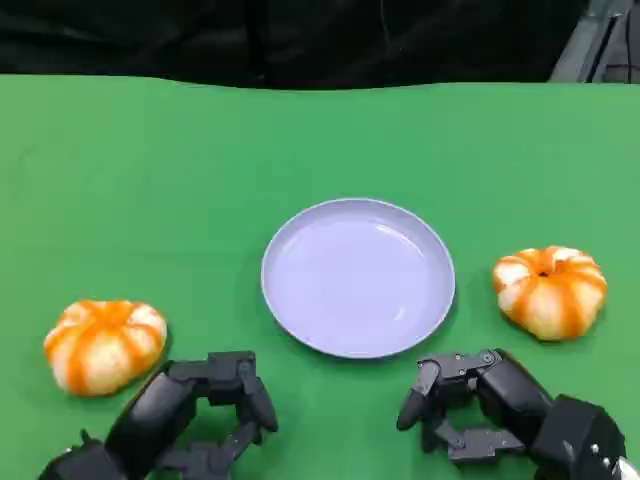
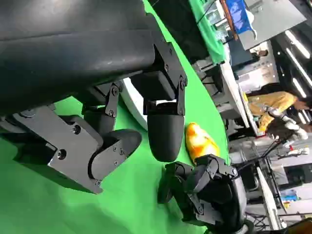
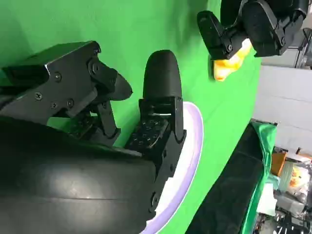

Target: Grasp the bread from the table and place it into the plate.

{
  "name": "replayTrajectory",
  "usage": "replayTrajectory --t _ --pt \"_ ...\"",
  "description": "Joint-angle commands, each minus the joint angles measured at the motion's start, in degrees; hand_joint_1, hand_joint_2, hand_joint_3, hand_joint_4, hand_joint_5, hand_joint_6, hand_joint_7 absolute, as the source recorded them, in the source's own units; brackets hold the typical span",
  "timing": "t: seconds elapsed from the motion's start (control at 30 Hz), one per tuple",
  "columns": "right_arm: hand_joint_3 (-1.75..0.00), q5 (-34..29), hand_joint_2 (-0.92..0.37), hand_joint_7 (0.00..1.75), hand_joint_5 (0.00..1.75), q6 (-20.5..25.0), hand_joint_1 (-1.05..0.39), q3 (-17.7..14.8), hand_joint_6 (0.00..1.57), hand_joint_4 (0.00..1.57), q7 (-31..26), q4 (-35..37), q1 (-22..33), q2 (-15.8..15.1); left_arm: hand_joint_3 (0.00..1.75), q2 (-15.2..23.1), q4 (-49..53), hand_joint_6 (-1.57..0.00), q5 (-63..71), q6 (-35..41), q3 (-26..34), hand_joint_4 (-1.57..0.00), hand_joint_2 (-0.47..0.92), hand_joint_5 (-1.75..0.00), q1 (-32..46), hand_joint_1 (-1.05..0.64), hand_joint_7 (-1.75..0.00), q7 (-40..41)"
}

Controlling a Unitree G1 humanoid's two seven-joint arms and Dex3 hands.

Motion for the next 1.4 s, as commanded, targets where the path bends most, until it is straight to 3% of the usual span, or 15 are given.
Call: replayTrajectory --t 0.03,0.4,0.5,0.57,0.6,0.67,0.77,0.83,0.93,1.13,1.4 --pt "-0.98 0.1 -0.61 0.93 1.32 0.2 0.21 -0.4 1.01 0.99 -0.3 0.0 -0.6 -0.8 1.07 1.0 -0.1 -0.78 -0.1 -0.6 0.0 -0.72 0.54 -1.59 -0.5 -0.03 -1.35 0.3" --pt "-0.98 0.2 -0.61 0.94 1.32 0.0 0.21 -0.4 1.01 0.98 0.0 0.2 -0.7 -0.8 1.07 1.0 -0.1 -0.78 0.4 -1.1 0.0 -0.73 0.54 -1.58 -0.5 -0.03 -1.35 0.9" --pt "-0.98 0.3 -0.61 0.94 1.32 0.2 0.20 -0.4 1.00 0.98 0.0 0.1 -0.7 -0.8 1.01 0.7 -0.1 -0.83 0.0 -0.9 0.3 -0.75 0.57 -1.49 -0.4 -0.02 -1.22 1.5" --pt "-0.98 0.2 -0.61 0.94 1.32 0.3 0.19 -0.4 1.00 0.98 0.0 0.1 -0.7 -0.8 0.63 0.5 -0.1 -0.97 -0.4 -1.1 0.5 -0.77 0.78 -1.22 -0.4 -0.04 -0.73 1.7" --pt "-0.98 0.2 -0.61 0.94 1.32 0.3 0.19 -0.4 1.00 0.98 0.0 0.1 -0.7 -0.8 0.50 0.4 0.0 -1.03 -0.5 -1.2 0.5 -0.78 0.85 -1.17 -0.4 -0.05 -0.59 1.8" --pt "-0.98 0.4 -0.61 0.94 1.32 0.2 0.19 -0.5 1.00 0.97 0.2 0.2 -0.7 -0.8 0.39 0.5 -0.3 -1.06 -0.5 -0.9 0.6 -0.79 0.91 -1.07 -0.4 -0.07 -0.43 1.9" --pt "-0.99 0.7 -0.60 0.95 1.32 -0.2 0.20 -0.6 1.00 0.97 0.6 0.4 -0.8 -0.7 0.32 0.4 -0.7 -1.10 -1.1 0.0 0.7 -0.95 0.92 -0.48 -0.2 -0.13 -0.07 1.9" --pt "-1.00 0.7 -0.60 0.95 1.32 0.0 0.20 -0.6 1.00 0.98 0.6 0.4 -0.8 -0.6 0.30 0.0 -0.9 -1.07 -2.1 0.6 1.0 -0.99 0.92 -0.31 -0.1 -0.13 -0.02 1.5" --pt "-1.01 0.8 -0.60 0.95 1.32 0.3 0.19 -0.7 1.00 0.98 0.8 0.4 -0.8 -0.6 0.29 -0.3 -1.1 -1.06 -3.0 1.0 1.1 -1.00 0.92 -0.26 0.1 -0.13 0.00 1.3" --pt "-0.99 0.1 -0.61 0.95 1.31 0.4 0.20 -0.4 1.00 0.98 0.0 0.2 -0.7 -0.7 0.26 0.2 -1.1 -0.89 -1.8 -0.7 1.8 -0.91 0.92 -0.07 0.0 -0.15 0.00 4.0" --pt "-0.98 0.5 -0.62 0.95 1.31 0.2 0.20 -0.5 1.00 0.99 0.2 0.2 -0.5 -0.5 0.22 1.6 -2.7 -0.55 0.0 -2.8 2.8 -0.66 0.92 0.00 0.0 -0.45 0.00 7.8"
